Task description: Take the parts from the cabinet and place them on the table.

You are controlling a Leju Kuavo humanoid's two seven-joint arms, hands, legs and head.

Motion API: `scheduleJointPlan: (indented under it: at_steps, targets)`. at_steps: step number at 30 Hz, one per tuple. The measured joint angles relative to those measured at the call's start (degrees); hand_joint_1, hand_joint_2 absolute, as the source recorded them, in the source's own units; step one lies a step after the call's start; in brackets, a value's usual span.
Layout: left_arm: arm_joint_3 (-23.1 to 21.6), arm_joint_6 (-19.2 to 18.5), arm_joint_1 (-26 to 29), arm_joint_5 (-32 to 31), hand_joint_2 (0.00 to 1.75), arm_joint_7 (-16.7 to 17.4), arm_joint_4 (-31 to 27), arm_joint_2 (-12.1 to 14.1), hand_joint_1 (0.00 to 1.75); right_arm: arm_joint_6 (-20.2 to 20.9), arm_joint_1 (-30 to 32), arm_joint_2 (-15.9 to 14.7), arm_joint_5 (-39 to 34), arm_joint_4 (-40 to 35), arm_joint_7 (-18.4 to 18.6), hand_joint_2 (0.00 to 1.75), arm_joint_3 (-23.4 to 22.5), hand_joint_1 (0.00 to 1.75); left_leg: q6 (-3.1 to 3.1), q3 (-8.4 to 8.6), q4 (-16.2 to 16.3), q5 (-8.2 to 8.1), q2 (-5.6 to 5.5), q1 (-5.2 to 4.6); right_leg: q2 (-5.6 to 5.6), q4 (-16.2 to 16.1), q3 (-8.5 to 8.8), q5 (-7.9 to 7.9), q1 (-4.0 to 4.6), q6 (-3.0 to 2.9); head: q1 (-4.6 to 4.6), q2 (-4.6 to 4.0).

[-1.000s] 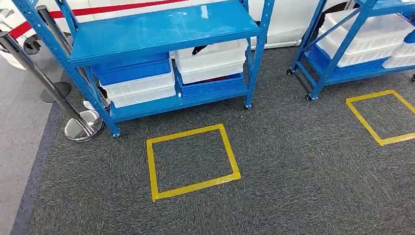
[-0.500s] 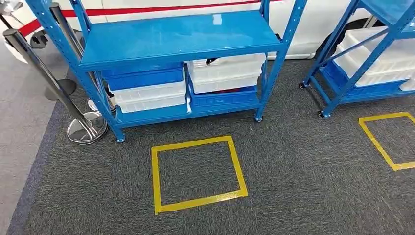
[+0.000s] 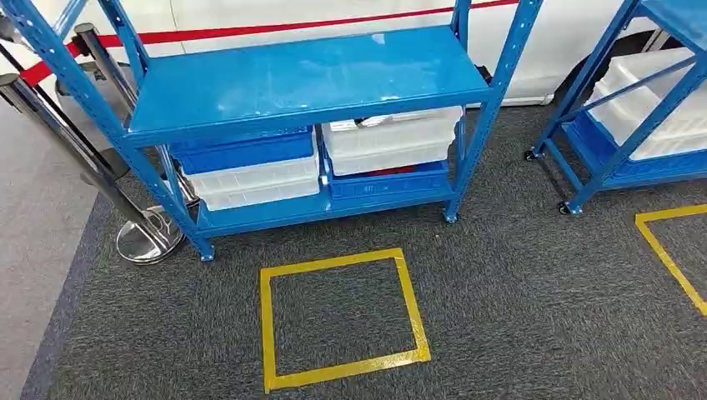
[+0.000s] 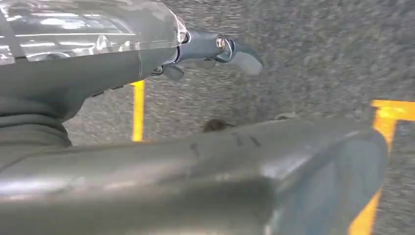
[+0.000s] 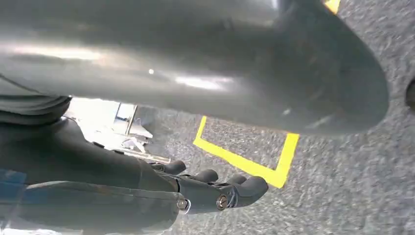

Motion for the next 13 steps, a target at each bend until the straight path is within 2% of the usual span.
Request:
scheduleJointPlan:
  at_steps: [1,2,3,4,5,6,7,8,9,11,12,13]
  targets:
    - [0.00,-0.17,0.18,-0.22,0.00,-0.13,0.00,0.05,0.00,0.00,0.16,0.02,-0.09,0.02,-0.02,0.00,0.00,0.00,0.36,0.35,-4.13,5.84,0.34,-0.03,-0.15,-0.08,0.77,-0.83,-0.02,0.23,0.00,0.00]
    - [0.00,-0.41,0.35,-0.33,0.00,-0.28,0.00,0.11,0.00,0.00,0.14,0.02,-0.26,0.07,-0.11,0.00,-0.04,0.00,0.67,-0.07,-6.44,10.25,0.70,-0.34,-0.19,0.37,1.61,-1.65,0.13,0.61,0.00,0.00]
    - [-0.02,-0.61,0.28,-0.39,0.00,-0.28,0.00,0.15,0.00,-0.02,0.13,0.04,-0.41,0.05,-0.41,0.00,-0.04,0.00,1.08,0.37,-6.15,9.05,0.63,-0.52,-0.10,-0.17,2.00,-2.34,0.16,1.19,0.04,-0.02]
    - [-0.02,-0.74,0.21,-0.39,0.00,-0.35,0.00,0.15,0.00,-0.11,0.04,0.02,-0.63,0.04,-0.61,0.00,-0.07,0.00,1.56,1.06,-6.29,9.39,0.48,-0.65,-0.09,-0.66,2.86,-2.55,0.06,1.58,-0.02,0.00]
    - [-0.02,-0.87,0.11,-0.39,0.00,-0.35,0.00,0.15,0.00,-0.15,0.08,0.02,-1.18,0.04,-0.61,0.00,-0.15,0.00,2.10,1.70,-6.63,9.01,0.48,-0.58,-0.05,-0.07,3.23,-1.88,0.16,2.12,0.00,0.00]
    - [-0.02,-1.03,-0.05,-0.39,0.00,-0.37,0.00,0.22,0.00,-0.48,-0.12,0.02,-1.92,0.04,-0.46,0.00,-0.50,0.00,2.48,2.42,-7.12,8.82,0.26,-0.60,0.01,1.07,2.90,-1.20,0.05,2.63,0.04,0.00]
    - [-0.04,-1.05,-0.10,-0.42,0.00,-0.39,0.00,0.26,0.00,-1.25,-0.28,0.02,-2.45,0.02,-0.04,0.00,-1.05,0.00,2.96,3.35,-7.84,8.68,0.45,-0.42,0.02,4.47,1.18,-0.08,-0.13,2.80,0.07,0.00]
    - [-0.04,-1.09,-0.09,-0.44,0.00,-0.44,0.00,0.33,0.00,-2.00,-0.27,0.02,-2.58,0.02,0.35,0.00,-1.53,0.00,3.36,3.95,-8.19,8.34,0.52,-0.45,0.05,7.72,-0.81,0.27,-0.11,2.74,0.02,0.00]
    - [-0.04,-1.09,-0.20,-0.46,0.00,-0.41,0.00,0.42,0.00,-2.54,-0.40,0.11,-2.60,0.02,0.52,0.00,-1.71,0.00,3.58,4.55,-8.36,7.80,0.62,-0.48,0.05,12.00,-4.02,-1.13,-0.14,2.66,0.07,0.00]
    - [-0.04,-1.11,-0.14,-0.57,0.00,-0.35,0.00,0.46,0.00,-2.89,-0.35,0.17,-2.34,0.02,0.66,0.00,-1.84,0.00,3.74,5.88,-8.40,6.57,0.59,-0.66,0.04,16.87,-8.77,-6.41,-0.08,2.87,0.07,0.00]
    - [-0.04,-1.11,-0.09,-0.57,0.00,-0.28,0.00,0.48,0.00,-3.04,-0.25,0.17,-2.12,0.02,0.70,0.00,-1.86,0.00,3.77,6.65,-8.40,5.94,0.47,-0.72,0.04,17.19,-10.12,-8.05,-0.08,3.13,0.07,0.00]
    - [-0.04,-1.09,-0.01,-0.57,0.00,-0.20,0.00,0.48,0.00,-3.06,-0.09,0.17,-1.99,0.04,0.70,0.00,-1.88,0.00,3.72,7.63,-8.40,5.19,0.31,-0.75,0.04,16.00,-10.86,-8.41,-0.04,3.07,0.07,0.00]
